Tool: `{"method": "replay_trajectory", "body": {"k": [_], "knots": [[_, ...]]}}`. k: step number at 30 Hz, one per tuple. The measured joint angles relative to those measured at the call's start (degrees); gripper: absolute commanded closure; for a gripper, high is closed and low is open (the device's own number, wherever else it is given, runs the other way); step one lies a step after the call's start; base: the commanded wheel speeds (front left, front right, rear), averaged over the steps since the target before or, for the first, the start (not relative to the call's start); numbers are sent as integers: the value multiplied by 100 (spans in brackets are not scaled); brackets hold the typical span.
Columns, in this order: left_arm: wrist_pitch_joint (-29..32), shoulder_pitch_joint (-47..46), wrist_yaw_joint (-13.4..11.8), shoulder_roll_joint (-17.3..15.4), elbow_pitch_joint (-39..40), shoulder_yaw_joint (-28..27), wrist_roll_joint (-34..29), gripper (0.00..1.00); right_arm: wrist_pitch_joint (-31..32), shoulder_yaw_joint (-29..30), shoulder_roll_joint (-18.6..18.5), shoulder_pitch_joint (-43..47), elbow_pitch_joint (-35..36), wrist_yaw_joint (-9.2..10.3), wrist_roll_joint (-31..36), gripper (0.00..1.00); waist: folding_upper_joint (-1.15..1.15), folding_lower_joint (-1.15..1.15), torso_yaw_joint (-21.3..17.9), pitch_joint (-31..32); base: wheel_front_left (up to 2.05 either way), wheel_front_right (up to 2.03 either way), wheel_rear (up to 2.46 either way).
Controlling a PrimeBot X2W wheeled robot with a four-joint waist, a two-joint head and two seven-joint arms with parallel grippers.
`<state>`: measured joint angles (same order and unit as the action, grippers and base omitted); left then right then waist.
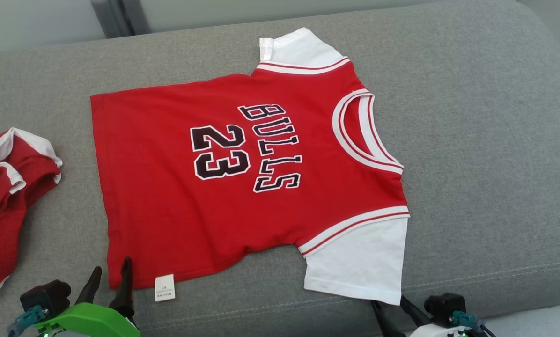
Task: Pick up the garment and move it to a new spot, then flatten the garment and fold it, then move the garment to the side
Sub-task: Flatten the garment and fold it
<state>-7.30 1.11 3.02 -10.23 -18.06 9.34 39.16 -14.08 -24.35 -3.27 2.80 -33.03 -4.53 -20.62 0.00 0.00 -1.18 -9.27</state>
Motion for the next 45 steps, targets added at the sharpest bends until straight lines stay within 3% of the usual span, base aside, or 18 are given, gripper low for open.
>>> {"method": "replay_trajectory", "body": {"k": [9,15,19,23,36,39,45], "knots": [[-16,0,1,9,-49,-1,0,0,-2,-1,8,0,196,-24,52,24,0,0,-41,2,0,0,0],[-40,0,1,9,-78,-4,9,0,-2,-1,18,4,249,-26,59,17,0,0,-70,-12,0,0,0],[-41,0,1,5,-76,-33,22,0,-2,7,21,8,291,-49,99,19,0,0,-102,-69,0,0,0],[-41,-3,1,2,-63,-37,33,0,-3,53,4,13,304,-52,103,10,0,0,-140,-139,0,0,0],[-58,-65,1,-69,-56,-69,33,0,-9,254,-70,58,486,-114,71,9,0,0,-234,-237,0,0,0],[-58,-67,1,-74,-56,-81,33,0,-9,221,-70,135,503,-146,66,11,0,0,-246,-240,0,0,0],[-58,-81,1,-79,-56,-85,33,0,-9,180,-62,159,508,-152,66,31,0,0,-271,-251,0,0,0]]}}
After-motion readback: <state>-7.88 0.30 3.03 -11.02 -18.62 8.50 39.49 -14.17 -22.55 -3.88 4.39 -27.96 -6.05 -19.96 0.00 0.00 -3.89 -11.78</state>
